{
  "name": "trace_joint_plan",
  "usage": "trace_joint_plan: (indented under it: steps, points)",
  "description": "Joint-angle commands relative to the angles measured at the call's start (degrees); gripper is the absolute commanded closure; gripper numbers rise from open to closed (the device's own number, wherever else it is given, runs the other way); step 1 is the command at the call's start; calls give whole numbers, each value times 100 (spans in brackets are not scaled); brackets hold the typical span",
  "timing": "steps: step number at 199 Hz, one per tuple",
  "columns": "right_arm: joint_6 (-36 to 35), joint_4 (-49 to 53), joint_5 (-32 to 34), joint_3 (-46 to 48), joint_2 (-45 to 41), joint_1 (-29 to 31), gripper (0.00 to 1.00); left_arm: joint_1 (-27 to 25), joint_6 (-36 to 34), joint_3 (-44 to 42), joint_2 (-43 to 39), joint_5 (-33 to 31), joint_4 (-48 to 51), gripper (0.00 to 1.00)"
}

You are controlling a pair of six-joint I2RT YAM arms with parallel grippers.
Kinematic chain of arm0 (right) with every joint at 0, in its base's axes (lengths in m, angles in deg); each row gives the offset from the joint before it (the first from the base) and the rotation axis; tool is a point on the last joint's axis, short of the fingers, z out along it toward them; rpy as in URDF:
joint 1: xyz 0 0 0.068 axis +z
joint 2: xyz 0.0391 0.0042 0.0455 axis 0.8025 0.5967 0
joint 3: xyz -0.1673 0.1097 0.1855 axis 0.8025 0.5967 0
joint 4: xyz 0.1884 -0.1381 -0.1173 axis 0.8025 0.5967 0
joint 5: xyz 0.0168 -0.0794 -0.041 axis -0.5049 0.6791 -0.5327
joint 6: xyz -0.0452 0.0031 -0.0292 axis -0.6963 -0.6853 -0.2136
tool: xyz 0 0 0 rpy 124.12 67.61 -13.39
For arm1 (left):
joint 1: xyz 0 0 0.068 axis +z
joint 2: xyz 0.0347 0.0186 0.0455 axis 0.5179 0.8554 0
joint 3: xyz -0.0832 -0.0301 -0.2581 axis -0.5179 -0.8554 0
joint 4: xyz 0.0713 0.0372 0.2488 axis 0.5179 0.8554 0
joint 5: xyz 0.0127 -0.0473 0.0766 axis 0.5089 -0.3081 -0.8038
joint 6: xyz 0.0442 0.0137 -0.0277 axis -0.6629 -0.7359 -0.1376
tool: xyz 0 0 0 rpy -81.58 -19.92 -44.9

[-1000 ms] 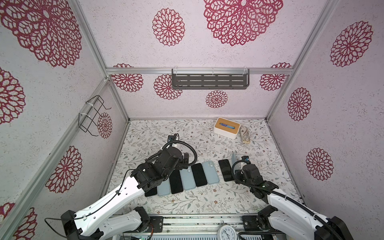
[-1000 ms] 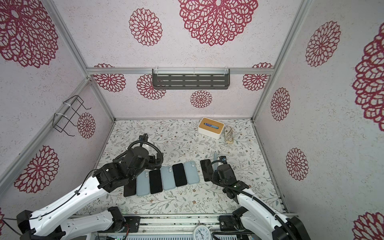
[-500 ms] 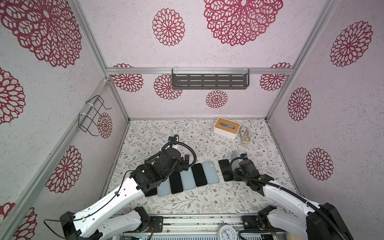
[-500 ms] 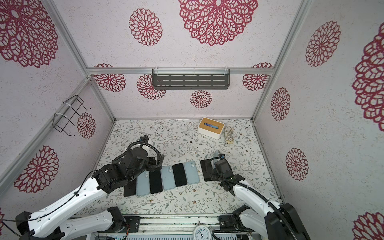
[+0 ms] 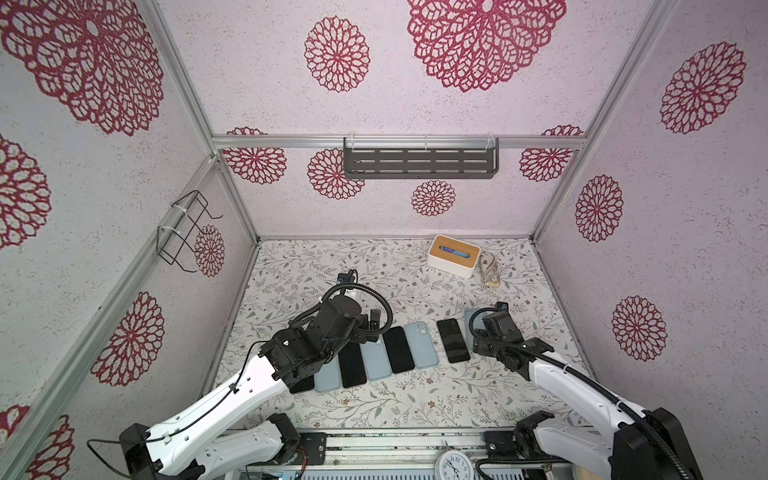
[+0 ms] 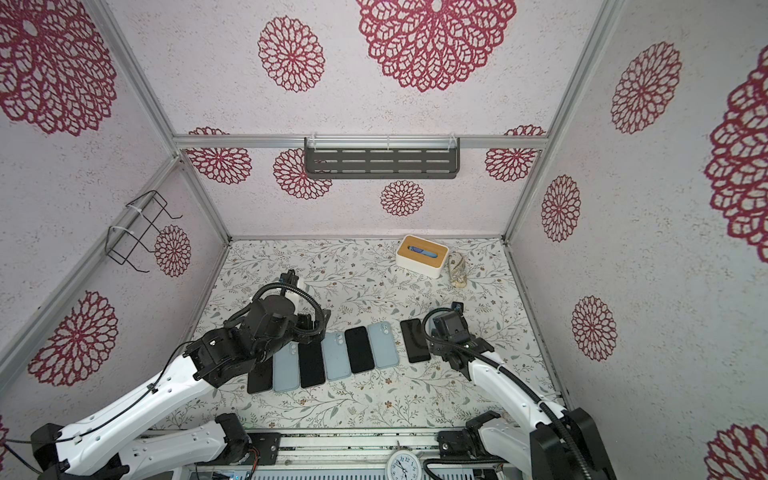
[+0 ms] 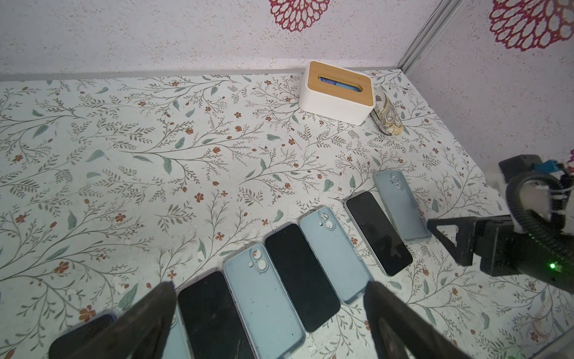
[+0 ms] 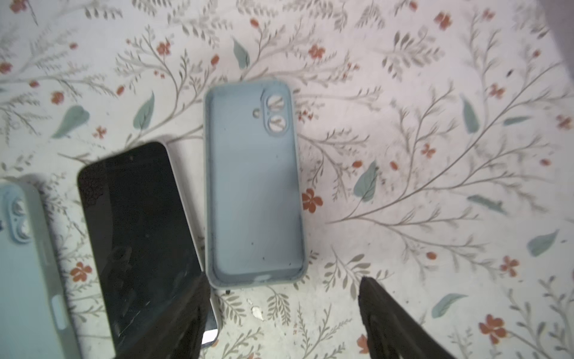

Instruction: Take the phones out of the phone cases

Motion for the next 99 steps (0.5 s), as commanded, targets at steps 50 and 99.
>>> trace_joint_plan:
  steps: [50, 99]
  points:
    - [-870, -621, -718, -860, 1451, -437, 56, 60, 128, -234, -224, 40, -166, 1]
    - [-1077, -845, -777, -1106, 2401, -465, 74, 55, 264, -428, -430, -35, -78, 1]
